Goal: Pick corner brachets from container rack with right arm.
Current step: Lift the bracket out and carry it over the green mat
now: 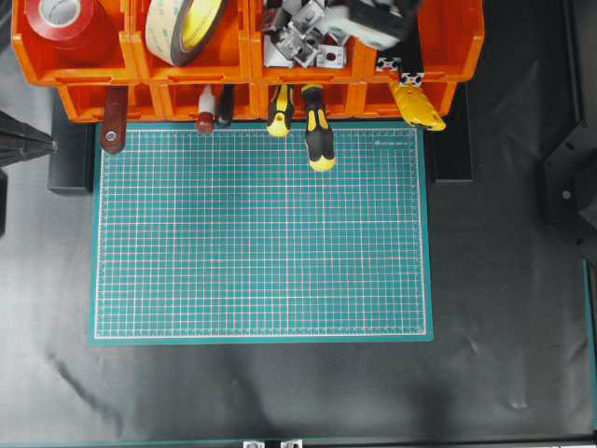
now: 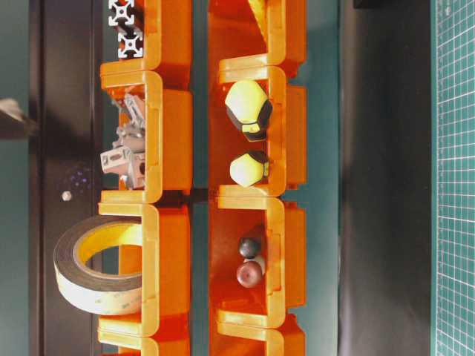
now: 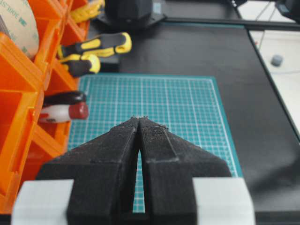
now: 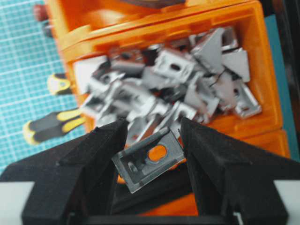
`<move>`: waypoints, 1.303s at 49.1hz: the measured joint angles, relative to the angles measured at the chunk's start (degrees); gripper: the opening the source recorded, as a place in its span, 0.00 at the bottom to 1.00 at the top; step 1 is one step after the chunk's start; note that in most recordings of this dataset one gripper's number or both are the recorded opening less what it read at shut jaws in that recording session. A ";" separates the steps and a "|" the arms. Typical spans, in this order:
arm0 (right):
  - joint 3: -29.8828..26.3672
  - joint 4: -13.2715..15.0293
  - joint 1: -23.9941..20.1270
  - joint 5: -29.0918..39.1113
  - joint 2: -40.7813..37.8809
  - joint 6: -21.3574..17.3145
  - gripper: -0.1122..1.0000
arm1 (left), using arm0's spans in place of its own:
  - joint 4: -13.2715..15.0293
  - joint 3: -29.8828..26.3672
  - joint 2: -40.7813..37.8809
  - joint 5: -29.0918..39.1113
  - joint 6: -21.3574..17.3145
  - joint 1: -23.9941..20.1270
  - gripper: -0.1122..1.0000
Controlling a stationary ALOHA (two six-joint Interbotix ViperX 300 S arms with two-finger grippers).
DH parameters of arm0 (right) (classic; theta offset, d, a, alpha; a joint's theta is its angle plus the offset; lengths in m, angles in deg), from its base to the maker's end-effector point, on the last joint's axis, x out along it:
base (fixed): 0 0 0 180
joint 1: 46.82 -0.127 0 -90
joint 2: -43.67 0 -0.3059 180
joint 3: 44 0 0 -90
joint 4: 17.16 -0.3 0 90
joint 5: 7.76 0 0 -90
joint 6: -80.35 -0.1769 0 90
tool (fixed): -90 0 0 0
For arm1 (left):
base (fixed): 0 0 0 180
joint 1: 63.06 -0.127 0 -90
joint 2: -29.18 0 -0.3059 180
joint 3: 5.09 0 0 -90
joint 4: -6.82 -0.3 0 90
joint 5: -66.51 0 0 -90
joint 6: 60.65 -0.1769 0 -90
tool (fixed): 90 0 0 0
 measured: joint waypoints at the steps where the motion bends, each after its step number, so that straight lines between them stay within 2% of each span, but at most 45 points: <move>1: 0.00 0.00 -0.44 0.09 0.44 0.00 0.45 | 0.00 0.09 0.09 0.00 0.00 0.00 0.11; 7: 0.44 0.09 -3.96 0.18 4.75 -0.18 0.45 | 0.00 -0.18 0.44 0.00 0.00 0.00 0.10; 13: 3.34 0.09 -7.91 0.09 9.58 -0.53 0.45 | 0.00 -0.35 0.97 0.00 0.44 0.18 0.10; 24: 15.73 0.18 -18.28 -5.19 18.37 -1.05 0.45 | 0.00 -0.53 2.72 0.00 0.88 0.44 0.10; 28: 21.80 0.18 -22.41 -9.93 22.50 -1.05 0.45 | 0.00 -0.70 3.69 0.00 0.88 0.44 0.10; 33: 32.08 0.09 -27.60 -18.81 27.42 -0.97 0.45 | 0.00 -1.05 4.66 0.00 0.88 0.44 0.10; 40: 44.56 0.09 -31.20 -32.17 30.59 -2.02 0.45 | 0.00 -1.49 5.89 0.00 0.97 0.35 0.11; 45: 51.77 0.09 -31.99 -40.96 29.53 -3.69 0.45 | 0.00 -1.49 6.42 0.00 1.49 0.44 0.10; 51: 55.55 0.26 -32.43 -47.46 25.75 -4.31 0.45 | 0.00 -1.49 6.77 0.00 2.99 0.35 0.10; 55: 55.63 1.14 -32.61 -50.36 21.45 -3.43 0.45 | 0.00 -1.58 6.86 0.00 3.25 0.44 0.10; 64: 52.82 6.59 -32.61 -52.56 8.88 0.00 0.45 | 0.00 -1.49 6.86 0.00 3.08 0.44 0.10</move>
